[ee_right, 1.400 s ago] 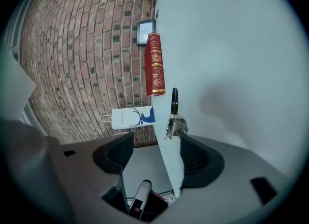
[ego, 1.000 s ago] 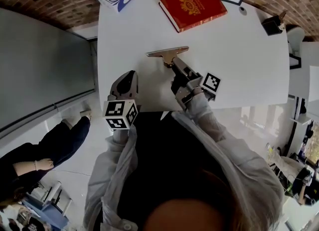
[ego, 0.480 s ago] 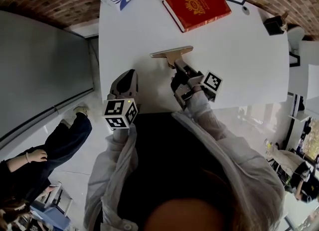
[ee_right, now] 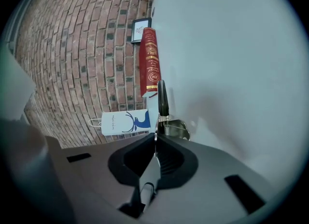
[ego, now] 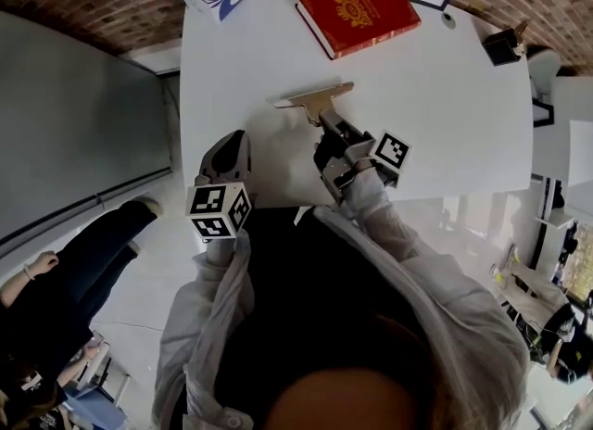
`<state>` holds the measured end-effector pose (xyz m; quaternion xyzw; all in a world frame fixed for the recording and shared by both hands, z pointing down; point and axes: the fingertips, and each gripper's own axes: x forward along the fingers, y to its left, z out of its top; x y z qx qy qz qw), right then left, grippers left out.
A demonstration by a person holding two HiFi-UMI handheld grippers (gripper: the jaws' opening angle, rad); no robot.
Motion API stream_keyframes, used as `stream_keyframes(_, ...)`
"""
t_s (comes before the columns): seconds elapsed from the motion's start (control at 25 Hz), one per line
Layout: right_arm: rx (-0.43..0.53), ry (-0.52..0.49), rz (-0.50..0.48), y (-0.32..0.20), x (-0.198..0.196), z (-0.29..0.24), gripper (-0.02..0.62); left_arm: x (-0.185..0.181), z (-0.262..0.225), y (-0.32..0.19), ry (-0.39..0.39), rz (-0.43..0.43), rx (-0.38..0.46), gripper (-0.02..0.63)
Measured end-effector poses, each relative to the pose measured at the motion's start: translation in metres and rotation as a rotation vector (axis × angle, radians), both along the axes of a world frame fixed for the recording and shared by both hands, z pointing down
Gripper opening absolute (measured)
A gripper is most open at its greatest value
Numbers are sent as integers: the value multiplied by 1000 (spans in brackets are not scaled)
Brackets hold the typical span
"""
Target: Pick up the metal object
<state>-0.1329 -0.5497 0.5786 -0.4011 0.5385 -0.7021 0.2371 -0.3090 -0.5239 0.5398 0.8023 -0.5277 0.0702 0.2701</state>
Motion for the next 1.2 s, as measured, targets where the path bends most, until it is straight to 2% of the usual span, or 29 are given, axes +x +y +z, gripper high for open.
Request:
stream_keyframes(0.12,52,48,-42,3,7,-13,18,8,-5,7,2,-5,6,31)
stream_keyframes(0.36,201,225,-131,4,27,-44,18,27,-21,20,3,-18,36,31)
stream_keyframes(0.6,220,228,-103,18,62,-68,18,53,-40,37,-5,-33,75,31)
stream_keyframes(0.84,277,308,-98,40,107,-95,18,79,-59,60,-15,-45,112,31)
stream_keyframes(0.92,297,357,-98,48,123,-104,18,86,-63,68,-20,-48,122,31)
stream_keyframes(1.08,376,524,-141,64,150,-122,18,98,-70,82,-32,-59,140,31)
stream_keyframes(1.2,443,596,-173,78,161,-133,18,109,-75,94,-36,-58,152,31)
